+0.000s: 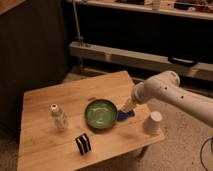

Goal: Place the ceramic cup over the eraser

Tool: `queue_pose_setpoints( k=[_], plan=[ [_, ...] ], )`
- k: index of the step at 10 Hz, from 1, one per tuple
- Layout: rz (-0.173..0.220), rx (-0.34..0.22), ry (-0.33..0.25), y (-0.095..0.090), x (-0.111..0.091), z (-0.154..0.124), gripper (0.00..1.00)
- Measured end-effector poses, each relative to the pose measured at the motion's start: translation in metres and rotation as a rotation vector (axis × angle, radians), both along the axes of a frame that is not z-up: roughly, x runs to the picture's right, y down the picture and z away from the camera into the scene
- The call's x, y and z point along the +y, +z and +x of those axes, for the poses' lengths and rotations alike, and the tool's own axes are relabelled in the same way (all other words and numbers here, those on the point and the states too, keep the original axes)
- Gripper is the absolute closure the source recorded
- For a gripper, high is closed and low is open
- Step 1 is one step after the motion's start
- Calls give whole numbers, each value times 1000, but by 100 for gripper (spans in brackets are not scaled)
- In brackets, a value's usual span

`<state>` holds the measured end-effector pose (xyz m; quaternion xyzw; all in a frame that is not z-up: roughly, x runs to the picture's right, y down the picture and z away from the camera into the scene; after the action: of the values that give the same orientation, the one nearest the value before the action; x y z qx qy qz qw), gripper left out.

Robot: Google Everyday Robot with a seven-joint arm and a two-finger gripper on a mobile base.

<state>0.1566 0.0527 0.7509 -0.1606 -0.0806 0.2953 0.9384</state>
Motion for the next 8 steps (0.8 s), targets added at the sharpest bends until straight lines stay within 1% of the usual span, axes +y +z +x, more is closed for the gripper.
queue_pose_setpoints(
  k=[2,3,4,5,6,7,8],
  plan=[
    [-4,41,23,-6,-2,28,20],
    [-13,52,36,-6,-2,37,20],
    [-30,52,44,-4,0,43,20],
    [-47,49,48,-1,5,47,20],
    [-76,36,43,7,17,51,20],
    [-91,28,37,12,23,49,20],
    [-116,19,29,19,35,48,20]
  ],
)
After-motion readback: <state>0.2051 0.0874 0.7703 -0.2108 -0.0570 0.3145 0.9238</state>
